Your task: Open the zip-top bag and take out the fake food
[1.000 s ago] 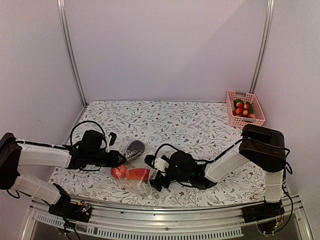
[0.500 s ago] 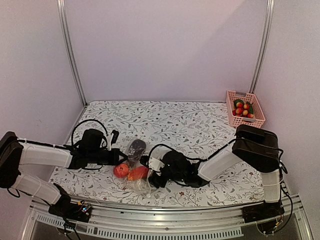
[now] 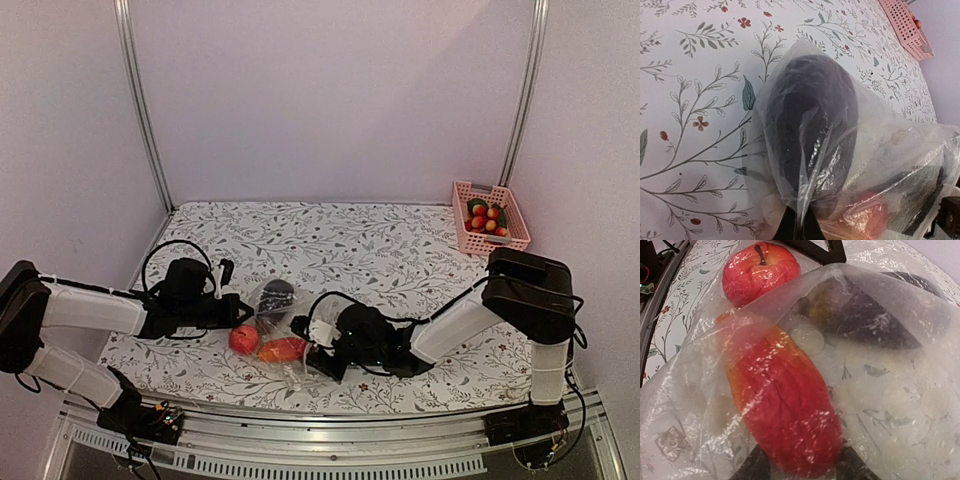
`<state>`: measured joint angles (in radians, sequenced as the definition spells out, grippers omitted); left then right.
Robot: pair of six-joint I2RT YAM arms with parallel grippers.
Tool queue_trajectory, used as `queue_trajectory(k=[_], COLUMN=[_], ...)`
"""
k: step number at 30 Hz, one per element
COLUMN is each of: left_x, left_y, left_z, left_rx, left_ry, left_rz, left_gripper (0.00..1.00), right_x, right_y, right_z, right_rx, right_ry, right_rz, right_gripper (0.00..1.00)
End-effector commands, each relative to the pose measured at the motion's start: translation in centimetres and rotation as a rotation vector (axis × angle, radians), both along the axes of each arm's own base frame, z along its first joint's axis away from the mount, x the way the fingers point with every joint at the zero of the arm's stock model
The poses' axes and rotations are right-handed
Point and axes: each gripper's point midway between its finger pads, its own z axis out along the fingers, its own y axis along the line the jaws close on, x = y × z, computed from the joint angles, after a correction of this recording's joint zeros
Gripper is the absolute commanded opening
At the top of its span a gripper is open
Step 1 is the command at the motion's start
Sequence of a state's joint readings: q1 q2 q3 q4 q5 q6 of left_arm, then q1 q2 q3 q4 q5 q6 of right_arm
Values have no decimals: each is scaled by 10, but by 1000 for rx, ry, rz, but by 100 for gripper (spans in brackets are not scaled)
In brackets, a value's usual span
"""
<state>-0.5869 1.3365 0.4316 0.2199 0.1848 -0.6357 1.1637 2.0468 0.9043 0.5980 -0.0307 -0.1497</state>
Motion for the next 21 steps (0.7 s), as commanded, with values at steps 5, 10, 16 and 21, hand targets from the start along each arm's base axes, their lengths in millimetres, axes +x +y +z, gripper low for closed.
queue_trajectory(k=[5, 10, 16, 21], left_x=[19, 22, 19, 13], left_y=[31, 39, 19, -9], left_z=[-3, -5, 4, 18], left_rx=[44, 49, -33, -78], left_ry=[-13, -14, -46, -95], left_rz=[164, 195, 89, -39], left_gripper=[0, 0, 0, 0], right_x=[-8, -1, 4, 7], right_y=[-29, -50, -57, -37], right_z=[5, 2, 10, 18], right_rx=[-26, -47, -17, -3], right_ry=[63, 85, 124, 125], right_rz=[-60, -152, -185, -149], right_gripper=[29, 29, 32, 42])
